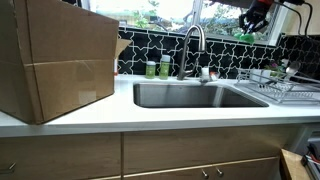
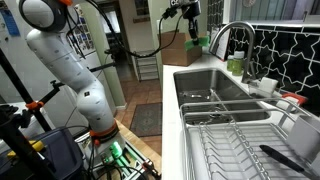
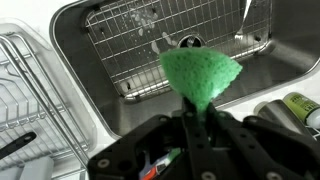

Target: Pick up the green sponge and squeeze the liquid in it inside the sink then place it back on the edge of the sink

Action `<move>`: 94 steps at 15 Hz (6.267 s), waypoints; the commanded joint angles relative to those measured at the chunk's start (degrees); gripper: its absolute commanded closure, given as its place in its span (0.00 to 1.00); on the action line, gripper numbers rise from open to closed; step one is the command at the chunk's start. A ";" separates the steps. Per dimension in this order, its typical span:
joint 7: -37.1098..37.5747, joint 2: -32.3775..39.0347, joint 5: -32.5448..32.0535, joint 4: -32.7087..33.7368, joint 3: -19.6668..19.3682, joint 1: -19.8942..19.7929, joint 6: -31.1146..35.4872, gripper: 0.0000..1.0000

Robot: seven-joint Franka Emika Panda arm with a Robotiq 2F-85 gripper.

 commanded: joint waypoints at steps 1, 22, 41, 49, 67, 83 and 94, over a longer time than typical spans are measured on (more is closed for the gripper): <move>-0.16 0.38 -0.43 0.59 -0.51 0.04 -0.70 0.97; -0.09 0.35 -0.57 0.11 -0.69 -0.04 -0.82 0.97; -0.53 -2.24 1.04 -38.54 5.35 3.46 29.33 0.97; -2.26 1.69 6.69 -44.69 6.61 7.38 37.63 0.97; 0.95 -0.85 5.58 -45.39 9.30 7.66 34.23 0.31; 3.32 -15.99 2.09 -45.91 11.10 4.92 27.58 0.00; 7.46 -29.14 -3.40 -36.01 13.88 -1.23 9.17 0.00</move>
